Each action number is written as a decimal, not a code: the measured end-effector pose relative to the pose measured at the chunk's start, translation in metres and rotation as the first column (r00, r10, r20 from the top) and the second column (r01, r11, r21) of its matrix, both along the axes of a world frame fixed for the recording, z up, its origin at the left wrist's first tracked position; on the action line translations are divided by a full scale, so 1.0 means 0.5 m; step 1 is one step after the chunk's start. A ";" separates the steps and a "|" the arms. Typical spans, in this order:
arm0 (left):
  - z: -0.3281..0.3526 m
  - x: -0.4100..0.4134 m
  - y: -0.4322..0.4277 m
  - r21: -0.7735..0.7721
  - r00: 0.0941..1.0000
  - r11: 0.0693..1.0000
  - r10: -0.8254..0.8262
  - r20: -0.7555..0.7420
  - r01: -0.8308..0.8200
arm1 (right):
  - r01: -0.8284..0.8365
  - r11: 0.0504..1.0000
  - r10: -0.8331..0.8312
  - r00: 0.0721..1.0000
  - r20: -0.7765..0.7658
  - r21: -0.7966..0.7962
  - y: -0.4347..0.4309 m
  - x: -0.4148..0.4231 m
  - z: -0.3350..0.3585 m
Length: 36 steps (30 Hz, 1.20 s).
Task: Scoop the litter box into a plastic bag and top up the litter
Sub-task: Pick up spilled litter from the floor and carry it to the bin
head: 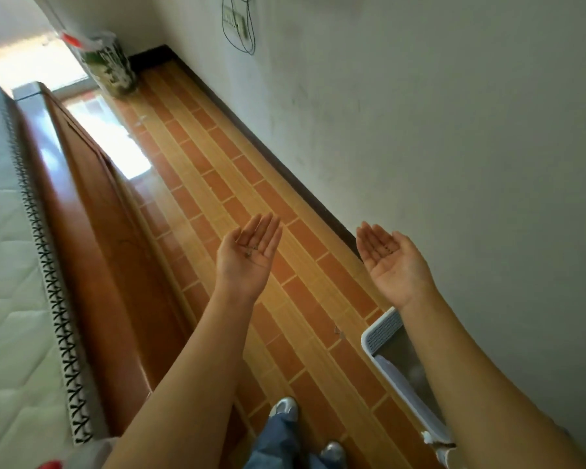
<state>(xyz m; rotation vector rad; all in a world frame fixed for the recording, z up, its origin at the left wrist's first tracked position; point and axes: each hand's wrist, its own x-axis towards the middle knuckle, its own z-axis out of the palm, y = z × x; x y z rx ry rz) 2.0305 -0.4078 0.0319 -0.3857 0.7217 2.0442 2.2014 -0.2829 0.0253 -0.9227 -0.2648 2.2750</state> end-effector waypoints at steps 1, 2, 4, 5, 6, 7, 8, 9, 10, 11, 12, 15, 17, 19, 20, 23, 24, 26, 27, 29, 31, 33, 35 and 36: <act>0.012 -0.006 -0.013 0.007 1.000 1.000 0.030 -0.006 -0.030 | -0.020 1.000 0.020 1.000 -0.005 0.002 -0.005 -0.006 0.012; 0.023 -0.014 -0.025 0.013 0.998 0.998 0.063 -0.009 -0.063 | -0.043 0.999 0.043 0.999 -0.007 0.004 -0.008 -0.014 0.022; 0.039 -0.033 -0.051 0.020 0.992 0.993 0.120 -0.025 -0.120 | -0.101 0.995 0.101 0.995 0.007 0.011 -0.013 -0.035 0.041; 0.044 -0.044 -0.060 0.024 0.989 0.990 0.141 -0.039 -0.140 | -0.130 0.991 0.130 0.991 0.014 0.019 -0.016 -0.049 0.049; 0.047 -0.055 -0.069 0.023 0.985 0.986 0.165 -0.047 -0.164 | -0.157 0.987 0.156 0.988 0.019 0.026 -0.018 -0.065 0.055; 0.048 -0.067 -0.078 0.021 0.980 0.981 0.191 -0.049 -0.190 | -0.182 0.983 0.181 0.983 0.026 0.030 -0.020 -0.081 0.060; 0.048 -0.080 -0.084 0.019 0.975 0.976 0.216 -0.052 -0.216 | -0.208 0.977 0.207 0.978 0.037 0.034 -0.020 -0.100 0.064; 0.047 -0.096 -0.089 0.016 0.970 0.972 0.237 -0.055 -0.236 | -0.235 0.971 0.233 0.971 0.049 0.037 -0.019 -0.122 0.067; 0.047 -0.110 -0.092 0.012 0.966 0.968 0.252 -0.056 -0.252 | -0.256 0.966 0.254 0.965 0.060 0.038 -0.018 -0.142 0.069; 0.045 -0.128 -0.094 0.009 0.961 0.963 0.271 -0.051 -0.271 | -0.274 0.961 0.271 0.960 0.068 0.037 -0.015 -0.167 0.070; 0.043 -0.149 -0.096 0.005 0.956 0.957 0.291 -0.044 -0.291 | -0.290 0.956 0.287 0.955 0.075 0.033 -0.010 -0.195 0.071; 0.037 -0.223 -0.097 0.003 0.938 0.938 0.346 -0.028 -0.346 | -0.332 0.943 0.329 0.940 0.094 0.025 0.010 -0.298 0.076; 0.033 -0.283 -0.099 -0.009 0.926 0.926 0.377 -0.033 -0.378 | -0.356 0.934 0.353 0.930 0.101 0.015 0.022 -0.378 0.079; 0.031 -0.350 -0.098 -0.028 0.912 0.911 0.410 -0.030 -0.411 | -0.379 0.925 0.376 0.921 0.098 0.008 0.032 -0.464 0.084; 0.030 -0.384 -0.096 -0.035 0.904 0.904 0.426 -0.026 -0.427 | -0.390 0.921 0.387 0.917 0.098 0.004 0.036 -0.506 0.088; 0.033 -0.489 -0.091 -0.053 0.898 0.896 0.439 -0.036 -0.441 | -0.411 0.911 0.411 0.907 0.093 -0.019 0.055 -0.628 0.099; 0.037 -0.525 -0.086 -0.054 0.896 0.894 0.443 -0.041 -0.445 | -0.414 0.910 0.414 0.906 0.088 -0.018 0.064 -0.669 0.103; 0.049 -0.597 -0.072 -0.049 0.886 0.885 0.461 -0.051 -0.464 | -0.426 0.905 0.425 0.901 0.087 -0.010 0.081 -0.747 0.111; 0.055 -0.630 -0.064 -0.049 0.879 0.878 0.473 -0.055 -0.475 | -0.432 0.902 0.431 0.898 0.092 -0.007 0.089 -0.782 0.114; 0.067 -0.698 -0.046 -0.041 0.874 0.874 0.482 -0.064 -0.485 | -0.448 0.894 0.446 0.891 0.079 0.003 0.110 -0.852 0.121; 0.075 -0.766 -0.025 -0.025 0.866 0.867 0.494 -0.073 -0.497 | -0.456 0.890 0.455 0.888 0.064 0.013 0.133 -0.924 0.131; 0.079 -0.839 0.001 -0.013 0.860 0.863 0.502 -0.087 -0.505 | -0.468 0.883 0.466 0.883 0.064 0.028 0.160 -1.002 0.137; 0.078 -0.915 0.030 -0.012 0.854 0.857 0.513 -0.091 -0.516 | -0.481 0.875 0.479 0.876 0.056 0.047 0.190 -1.082 0.136; 0.075 -0.954 0.046 -0.010 0.848 0.851 0.522 -0.092 -0.525 | -0.490 0.870 0.487 0.872 0.053 0.055 0.209 -1.124 0.133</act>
